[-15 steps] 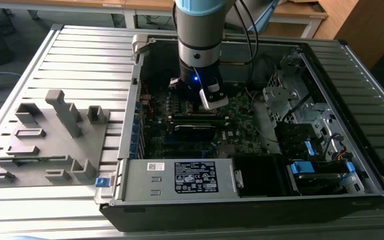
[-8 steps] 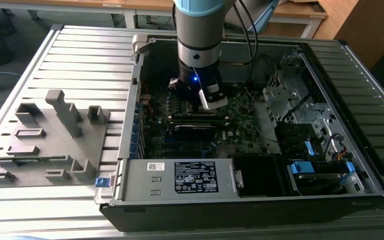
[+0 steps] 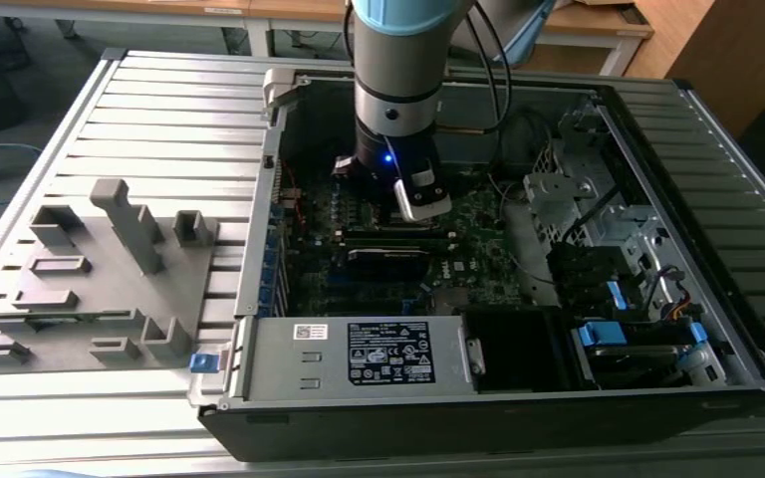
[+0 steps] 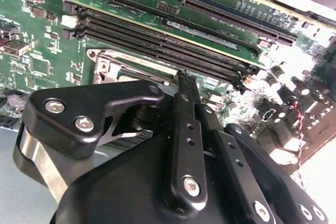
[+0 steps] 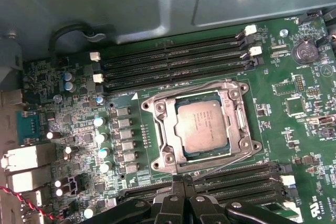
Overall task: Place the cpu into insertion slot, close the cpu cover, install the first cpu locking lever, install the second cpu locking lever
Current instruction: 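Install the second cpu locking lever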
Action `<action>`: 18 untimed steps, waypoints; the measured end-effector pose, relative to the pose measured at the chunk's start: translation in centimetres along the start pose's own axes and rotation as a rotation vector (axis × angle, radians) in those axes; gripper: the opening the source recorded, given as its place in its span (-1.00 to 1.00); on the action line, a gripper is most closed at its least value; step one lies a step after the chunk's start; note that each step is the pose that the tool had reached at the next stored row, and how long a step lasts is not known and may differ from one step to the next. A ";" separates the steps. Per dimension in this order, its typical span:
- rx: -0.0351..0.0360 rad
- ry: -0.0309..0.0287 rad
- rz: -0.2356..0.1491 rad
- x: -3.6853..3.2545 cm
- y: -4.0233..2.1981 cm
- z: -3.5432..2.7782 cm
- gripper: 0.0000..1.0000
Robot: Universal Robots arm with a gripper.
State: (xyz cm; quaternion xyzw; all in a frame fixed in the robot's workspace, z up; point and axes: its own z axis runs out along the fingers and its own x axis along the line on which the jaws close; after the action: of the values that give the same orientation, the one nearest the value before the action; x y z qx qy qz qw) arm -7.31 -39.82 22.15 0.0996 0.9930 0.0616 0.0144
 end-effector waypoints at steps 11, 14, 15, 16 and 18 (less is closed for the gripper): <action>-0.0035 0.0057 -0.032 0.22 -0.07 0.20 -0.79; -0.0037 0.0059 -0.034 0.33 -0.11 0.42 -0.79; -0.0036 0.0059 -0.034 0.37 -0.13 0.52 -0.79; -0.0036 0.0059 -0.034 0.41 -0.16 0.61 -0.79; -0.0036 0.0059 -0.034 0.54 -0.20 0.78 -0.79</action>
State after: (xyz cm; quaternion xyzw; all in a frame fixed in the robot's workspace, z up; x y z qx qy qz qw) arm -7.85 -39.81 21.34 0.0825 0.9945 0.0634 0.0127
